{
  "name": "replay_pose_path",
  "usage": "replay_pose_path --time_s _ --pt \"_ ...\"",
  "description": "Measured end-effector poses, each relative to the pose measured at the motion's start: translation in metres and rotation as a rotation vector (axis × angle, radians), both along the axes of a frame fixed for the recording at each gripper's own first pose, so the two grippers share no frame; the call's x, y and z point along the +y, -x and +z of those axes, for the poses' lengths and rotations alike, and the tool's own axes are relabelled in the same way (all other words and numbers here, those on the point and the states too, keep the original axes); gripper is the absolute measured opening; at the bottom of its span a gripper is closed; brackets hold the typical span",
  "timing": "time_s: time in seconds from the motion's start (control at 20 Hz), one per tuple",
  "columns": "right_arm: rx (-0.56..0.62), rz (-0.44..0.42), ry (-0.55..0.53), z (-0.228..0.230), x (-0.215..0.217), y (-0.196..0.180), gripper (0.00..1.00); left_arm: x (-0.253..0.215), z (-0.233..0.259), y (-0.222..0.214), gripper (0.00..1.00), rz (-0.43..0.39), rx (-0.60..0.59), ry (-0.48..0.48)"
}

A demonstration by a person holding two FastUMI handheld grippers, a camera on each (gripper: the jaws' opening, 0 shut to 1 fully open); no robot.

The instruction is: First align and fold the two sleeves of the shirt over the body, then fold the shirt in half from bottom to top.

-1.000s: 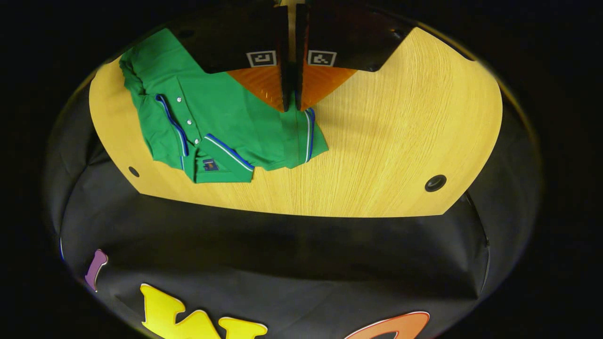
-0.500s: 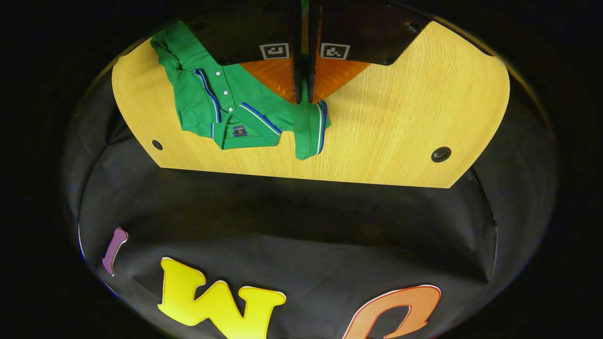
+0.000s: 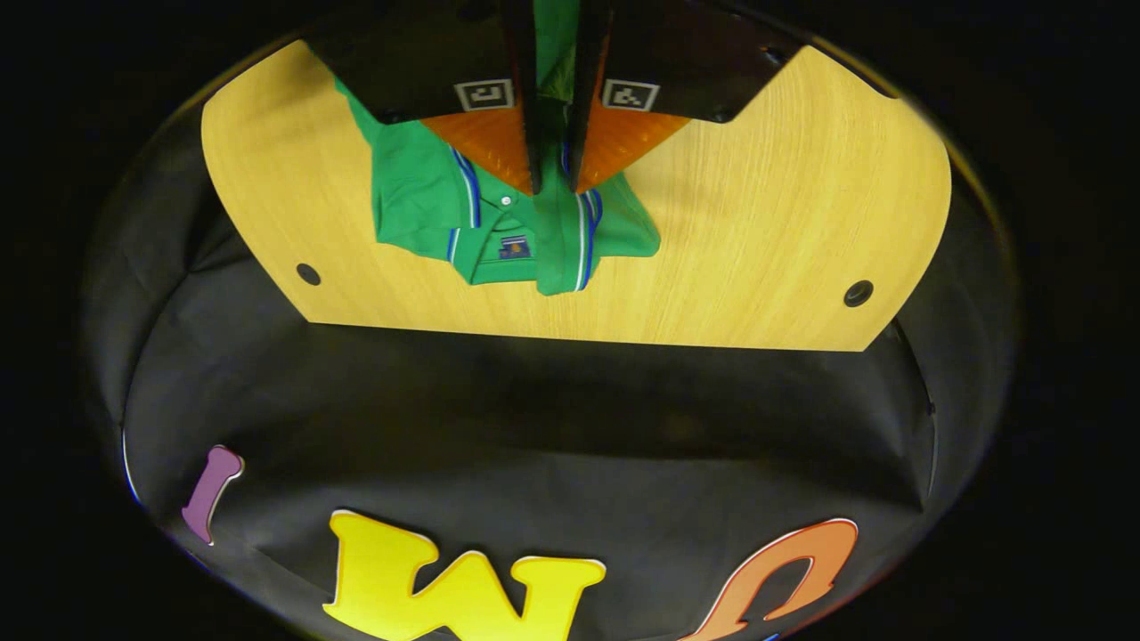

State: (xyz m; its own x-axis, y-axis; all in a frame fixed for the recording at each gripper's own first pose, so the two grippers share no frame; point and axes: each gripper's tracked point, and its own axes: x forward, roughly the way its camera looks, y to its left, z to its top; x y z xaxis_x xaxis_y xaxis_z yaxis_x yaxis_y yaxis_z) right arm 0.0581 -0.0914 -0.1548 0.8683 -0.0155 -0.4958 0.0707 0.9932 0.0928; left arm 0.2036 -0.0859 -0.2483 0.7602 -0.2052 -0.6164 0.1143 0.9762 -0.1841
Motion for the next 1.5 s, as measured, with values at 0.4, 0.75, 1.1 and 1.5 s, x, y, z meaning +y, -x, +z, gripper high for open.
replay_pose_path --time_s 0.4,0.75,1.1,1.5 --pt "-0.062 0.031 -0.011 0.01 0.009 0.003 0.96 0.033 0.049 0.028 1.0 0.1 -0.13 -0.038" --pt "-0.139 0.091 0.032 0.03 0.03 0.02 0.96 0.06 0.107 0.085 1.0 0.15 -0.236 -0.044" --pt "-0.154 0.115 0.085 0.025 0.033 0.056 0.96 0.087 0.127 0.17 1.0 0.184 -0.299 -0.077" --pt "-0.049 0.123 0.105 -0.038 0.025 0.108 0.96 0.107 0.073 0.26 1.0 0.165 -0.217 -0.06"
